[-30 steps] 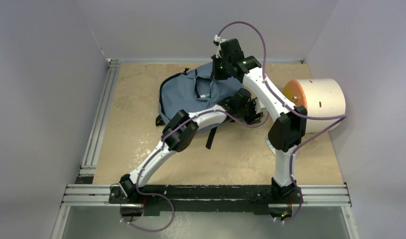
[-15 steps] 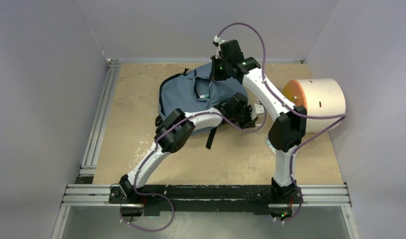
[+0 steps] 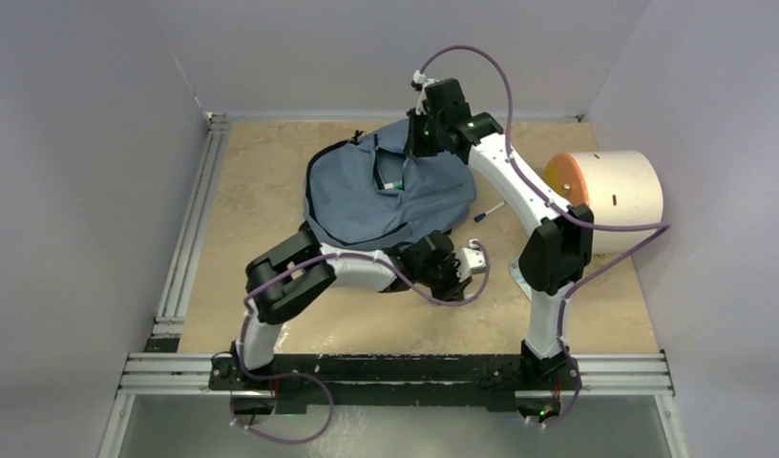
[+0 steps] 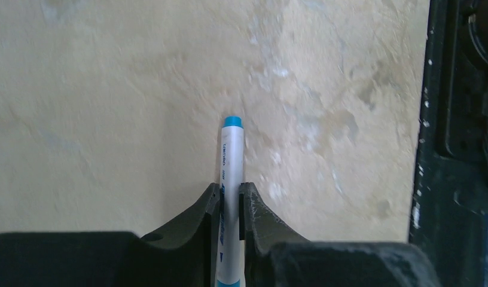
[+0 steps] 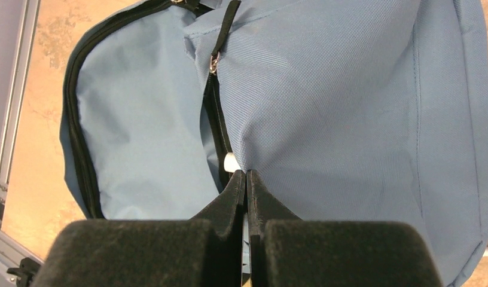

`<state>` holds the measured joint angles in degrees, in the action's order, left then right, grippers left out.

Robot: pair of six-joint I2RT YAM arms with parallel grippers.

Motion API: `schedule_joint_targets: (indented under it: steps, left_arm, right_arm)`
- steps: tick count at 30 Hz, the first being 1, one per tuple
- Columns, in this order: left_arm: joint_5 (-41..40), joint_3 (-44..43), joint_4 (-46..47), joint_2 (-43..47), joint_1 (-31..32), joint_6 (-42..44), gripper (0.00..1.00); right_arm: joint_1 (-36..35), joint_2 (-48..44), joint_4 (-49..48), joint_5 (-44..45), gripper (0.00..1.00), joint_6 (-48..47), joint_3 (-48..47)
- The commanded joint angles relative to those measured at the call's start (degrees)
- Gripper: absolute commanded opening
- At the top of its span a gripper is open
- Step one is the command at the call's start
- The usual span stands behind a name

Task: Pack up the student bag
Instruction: Pick up the stationery from the center of the board.

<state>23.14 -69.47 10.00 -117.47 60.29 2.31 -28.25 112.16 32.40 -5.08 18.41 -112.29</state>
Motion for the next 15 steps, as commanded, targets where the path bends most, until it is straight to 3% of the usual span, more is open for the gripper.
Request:
schedule_joint_targets:
  steps: [1,9,15]
  left_arm:
    - [-6.63,6.98,3.04,10.67,0.08,-10.55,0.00]
    - [-16.12,21.61,6.39,30.68,0.19,-16.39,0.00]
    - [-25.38,22.23,1.87,39.92,-6.07,-25.58,0.00]
  right_arm:
    - [0.32,-5.52,-4.85,-0.65,0.00,0.82,1.11]
    - [1.14,-7.55,-7.33,-0.52,0.00,1.63,5.85]
    - [1.17,-8.74,-9.32,-1.23,0.00,2.97,9.13]
